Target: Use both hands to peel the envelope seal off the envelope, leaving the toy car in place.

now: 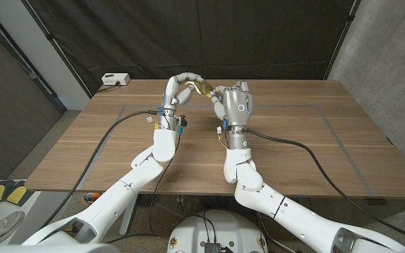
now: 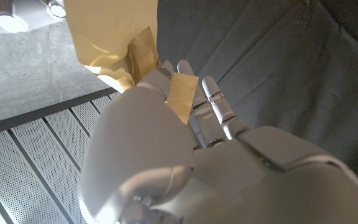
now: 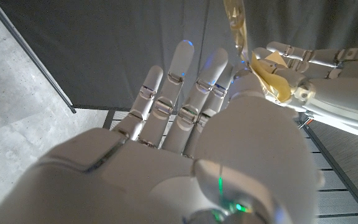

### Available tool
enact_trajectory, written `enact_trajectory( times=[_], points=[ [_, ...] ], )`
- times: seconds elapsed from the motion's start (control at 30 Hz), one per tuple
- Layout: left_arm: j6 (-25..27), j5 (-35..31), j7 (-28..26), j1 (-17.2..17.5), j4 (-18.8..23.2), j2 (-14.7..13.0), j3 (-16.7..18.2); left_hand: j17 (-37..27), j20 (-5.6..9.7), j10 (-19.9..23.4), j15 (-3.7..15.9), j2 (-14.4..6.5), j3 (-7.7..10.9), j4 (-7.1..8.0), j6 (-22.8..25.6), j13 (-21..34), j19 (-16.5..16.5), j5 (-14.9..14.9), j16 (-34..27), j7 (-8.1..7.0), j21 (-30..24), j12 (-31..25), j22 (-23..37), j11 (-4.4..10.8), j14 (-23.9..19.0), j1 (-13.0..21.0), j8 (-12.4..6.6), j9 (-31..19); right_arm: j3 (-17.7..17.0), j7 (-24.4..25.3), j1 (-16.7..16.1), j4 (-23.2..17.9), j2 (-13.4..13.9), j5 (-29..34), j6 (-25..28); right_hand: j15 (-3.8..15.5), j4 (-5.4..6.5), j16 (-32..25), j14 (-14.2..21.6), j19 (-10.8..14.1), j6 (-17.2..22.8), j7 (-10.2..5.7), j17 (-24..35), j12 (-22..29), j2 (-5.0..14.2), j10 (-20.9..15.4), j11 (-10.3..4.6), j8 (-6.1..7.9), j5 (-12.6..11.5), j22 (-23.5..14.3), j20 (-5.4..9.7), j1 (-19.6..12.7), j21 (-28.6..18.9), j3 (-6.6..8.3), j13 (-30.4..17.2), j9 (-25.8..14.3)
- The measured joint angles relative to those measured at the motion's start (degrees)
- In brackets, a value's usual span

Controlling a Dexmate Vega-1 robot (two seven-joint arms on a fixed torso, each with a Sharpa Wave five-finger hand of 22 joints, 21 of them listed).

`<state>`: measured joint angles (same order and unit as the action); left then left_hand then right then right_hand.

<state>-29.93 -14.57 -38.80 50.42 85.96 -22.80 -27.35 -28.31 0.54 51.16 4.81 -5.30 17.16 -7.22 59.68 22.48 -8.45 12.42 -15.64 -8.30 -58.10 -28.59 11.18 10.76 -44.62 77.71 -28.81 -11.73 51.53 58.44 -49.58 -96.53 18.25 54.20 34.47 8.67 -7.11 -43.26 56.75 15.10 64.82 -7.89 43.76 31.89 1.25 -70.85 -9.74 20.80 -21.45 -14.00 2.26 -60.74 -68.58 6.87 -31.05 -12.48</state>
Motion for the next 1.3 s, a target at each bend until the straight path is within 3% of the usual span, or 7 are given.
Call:
enact_trajectory(
  times=[0.3,0.5,0.93,1.03,1.17,1.27,1.3],
  points=[
    [-1.71,-0.04,-0.63,-0.04,-0.75,0.63,0.42,-0.26,0.00,0.43,0.00,-0.24,-0.57,0.09,0.89,-0.19,0.00,0.00,0.00,-1.32,-0.46,0.55,0.00,0.39,0.00,-0.24,-0.01,0.29,-0.26,2.37,0.41,1.17,-0.20,-0.62,0.17,0.65,-1.20,-0.02,1.86,0.00,4.01,1.14,0.97,0.00,1.72,-3.34,1.13,0.33,2.15,-0.11,0.00,-1.64,-2.46,1.87,-0.13,1.41],
    [-2.95,0.47,-0.66,-0.10,-1.07,1.07,0.70,-0.26,0.23,0.85,0.00,-0.39,-0.82,0.32,1.57,-0.21,0.23,0.00,0.58,-1.99,-0.46,0.66,-0.30,0.41,0.00,-0.40,-0.02,0.53,-3.12,3.87,-0.85,3.11,-2.53,1.35,-1.86,0.85,-1.59,-0.64,2.05,-0.53,4.69,1.85,2.17,0.41,2.09,-3.85,1.19,0.34,3.56,-0.27,0.09,-3.23,-3.35,2.25,-1.36,1.73],
    [-4.54,2.18,0.07,0.23,-1.66,2.43,1.49,0.18,0.65,1.78,0.21,0.00,-1.48,0.47,2.27,0.06,0.22,0.53,1.43,-1.63,-0.46,1.55,-0.31,0.28,0.21,-0.79,-0.25,0.39,-18.31,5.22,-7.54,7.39,-14.60,14.54,-14.44,0.85,-1.90,-1.52,2.05,-1.15,4.59,1.99,4.11,0.85,2.39,-3.84,1.20,0.17,5.37,-0.53,0.10,-3.83,-4.81,2.72,-3.08,1.72],
    [-4.62,2.18,0.08,0.38,-1.69,2.67,1.63,0.18,0.65,1.86,0.21,0.00,-1.92,0.50,2.27,0.06,0.22,0.89,1.45,-1.63,-0.46,1.55,-0.31,0.20,0.21,-0.79,-0.25,0.50,-18.74,5.28,-7.71,7.48,-14.97,16.60,-16.72,0.85,-1.82,-1.52,2.05,-1.15,4.77,2.21,4.40,0.85,2.39,-3.84,1.21,0.16,5.78,-0.53,0.10,-3.83,-5.26,2.82,-3.09,1.72],
    [-4.72,1.70,-0.36,0.60,-1.69,2.94,1.86,0.18,0.65,2.84,0.21,-0.05,-2.26,0.82,3.25,-0.61,0.22,1.15,1.67,-2.61,-0.46,2.66,-0.31,0.46,0.21,-0.84,-0.25,0.79,-24.21,5.35,-9.83,8.33,-19.50,18.65,-19.87,0.85,-1.78,-1.52,2.05,-1.50,4.69,2.29,4.42,0.85,2.46,-4.05,1.42,0.16,6.79,-0.53,-0.02,-4.06,-5.93,2.78,-2.85,1.72],
    [-4.56,1.19,-0.83,0.70,-1.66,3.13,1.99,0.17,0.96,3.29,0.21,-0.32,-2.39,0.93,3.58,-0.98,-0.09,1.36,1.67,-2.94,-0.46,3.12,-0.30,0.60,0.21,-1.11,-0.25,0.82,-26.68,5.42,-10.92,8.38,-21.65,19.22,-23.31,0.89,0.65,-1.52,1.89,-2.94,4.70,2.28,4.63,-0.02,3.11,-3.90,1.56,-0.25,8.94,-0.41,0.02,-0.46,-6.47,0.67,-2.42,1.68],
    [-4.43,1.02,-0.97,0.73,-1.66,3.19,2.01,0.17,0.96,3.41,0.21,-0.39,-2.48,1.02,3.58,-0.98,-0.09,1.36,1.67,-2.95,-0.35,3.23,-0.31,0.71,0.20,-1.17,-0.25,0.82,-26.78,5.43,-10.98,8.38,-21.73,19.22,-23.73,0.81,2.05,-1.52,1.38,-3.21,4.79,2.17,4.65,-0.34,3.06,-3.59,1.87,-0.58,9.49,-0.37,-0.09,1.58,-6.70,0.88,-2.22,1.29]
  ],
)
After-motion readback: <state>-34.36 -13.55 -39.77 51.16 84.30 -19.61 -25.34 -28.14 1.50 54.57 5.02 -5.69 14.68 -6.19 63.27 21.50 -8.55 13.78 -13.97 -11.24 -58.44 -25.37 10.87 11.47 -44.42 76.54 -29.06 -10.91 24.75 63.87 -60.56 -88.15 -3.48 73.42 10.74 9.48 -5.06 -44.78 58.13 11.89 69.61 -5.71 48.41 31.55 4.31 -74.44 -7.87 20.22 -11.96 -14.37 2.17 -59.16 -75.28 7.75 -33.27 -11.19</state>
